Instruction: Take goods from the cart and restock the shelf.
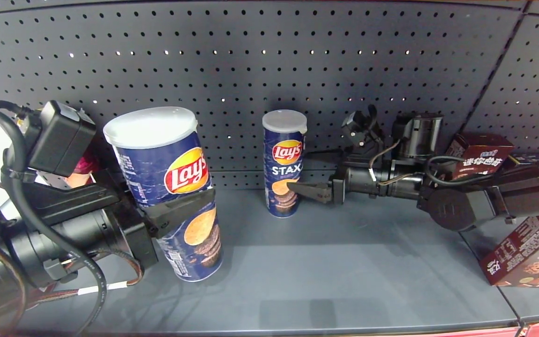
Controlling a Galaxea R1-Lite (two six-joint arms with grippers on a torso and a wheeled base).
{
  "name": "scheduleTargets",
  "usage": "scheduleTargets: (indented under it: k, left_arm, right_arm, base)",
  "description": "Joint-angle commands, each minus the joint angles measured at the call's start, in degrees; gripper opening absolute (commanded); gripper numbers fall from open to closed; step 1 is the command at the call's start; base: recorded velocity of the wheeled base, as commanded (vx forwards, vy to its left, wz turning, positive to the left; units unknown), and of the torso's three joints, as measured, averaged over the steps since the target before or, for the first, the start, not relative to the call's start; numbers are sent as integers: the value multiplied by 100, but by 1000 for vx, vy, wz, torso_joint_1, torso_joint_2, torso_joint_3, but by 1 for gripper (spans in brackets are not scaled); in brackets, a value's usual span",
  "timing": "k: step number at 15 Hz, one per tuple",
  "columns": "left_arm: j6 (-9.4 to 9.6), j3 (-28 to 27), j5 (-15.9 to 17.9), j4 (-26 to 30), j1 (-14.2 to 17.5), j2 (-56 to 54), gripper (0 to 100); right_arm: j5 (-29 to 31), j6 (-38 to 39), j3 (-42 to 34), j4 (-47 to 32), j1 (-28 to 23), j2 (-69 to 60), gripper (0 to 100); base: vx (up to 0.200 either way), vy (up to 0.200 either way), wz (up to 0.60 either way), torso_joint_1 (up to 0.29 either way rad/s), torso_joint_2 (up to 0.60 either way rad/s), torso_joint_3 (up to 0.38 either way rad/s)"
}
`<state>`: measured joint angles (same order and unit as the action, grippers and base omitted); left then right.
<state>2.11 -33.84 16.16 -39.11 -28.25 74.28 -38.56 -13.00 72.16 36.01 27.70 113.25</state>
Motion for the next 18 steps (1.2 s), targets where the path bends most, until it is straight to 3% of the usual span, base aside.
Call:
scheduleTargets:
  k: [1,18]
  left_arm:
    - [0,0,1,-9,3,8,0]
    - [-18,27,10,-9,3,8,0]
  right_arm:
    - [-3,-1,114,2,16,233,100]
    - [-3,-1,651,2,157,892,100]
  base:
    - [0,0,0,0,0,0]
    - [0,0,0,0,0,0]
